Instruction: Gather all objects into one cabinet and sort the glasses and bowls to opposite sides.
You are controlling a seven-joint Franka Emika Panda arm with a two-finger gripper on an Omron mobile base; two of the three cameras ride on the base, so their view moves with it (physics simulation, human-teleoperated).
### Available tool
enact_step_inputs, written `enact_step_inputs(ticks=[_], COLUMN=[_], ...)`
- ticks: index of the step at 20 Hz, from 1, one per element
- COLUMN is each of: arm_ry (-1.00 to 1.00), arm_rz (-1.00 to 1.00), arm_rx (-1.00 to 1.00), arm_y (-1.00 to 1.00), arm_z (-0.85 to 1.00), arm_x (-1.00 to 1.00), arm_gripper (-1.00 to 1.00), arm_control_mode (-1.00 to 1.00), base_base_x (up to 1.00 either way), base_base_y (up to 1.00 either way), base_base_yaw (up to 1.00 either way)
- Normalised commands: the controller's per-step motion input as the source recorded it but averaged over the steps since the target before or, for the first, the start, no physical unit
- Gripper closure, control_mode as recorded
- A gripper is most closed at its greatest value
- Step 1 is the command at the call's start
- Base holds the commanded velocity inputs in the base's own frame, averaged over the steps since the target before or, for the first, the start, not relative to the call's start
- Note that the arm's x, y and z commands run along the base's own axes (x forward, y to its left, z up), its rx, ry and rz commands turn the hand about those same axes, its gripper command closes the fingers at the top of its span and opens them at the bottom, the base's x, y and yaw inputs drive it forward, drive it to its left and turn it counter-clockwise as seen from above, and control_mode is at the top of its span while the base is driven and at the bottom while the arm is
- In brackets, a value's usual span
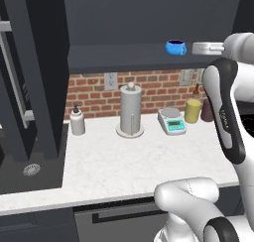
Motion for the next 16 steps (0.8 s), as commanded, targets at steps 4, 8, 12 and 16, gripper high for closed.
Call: enact_step_inputs(ticks=[4,8,12,16], arm_ry=[0.06,0.04,0.01,0.0], arm_rz=[0.0,0.0,0.0,0.0], arm_rx=[-0.02,0.0,0.0,0.0], arm_y=[0.0,-0.01,-0.12,-0.3], arm_z=[-0.03,-0.01,-0.01,0.0], arm_x=[0.21,0.23,0.08,0.03], arm_gripper=[-1.0,-1.0,-1.0,-1.0], arm_control_mode=[-1.0,-1.0,-1.0,-1.0], base_base_x=[0.0,0.0,0.0,0.0], base_base_y=[0.0,0.0,0.0,0.0], base_base_yaw=[0.0,0.0,0.0,0.0])
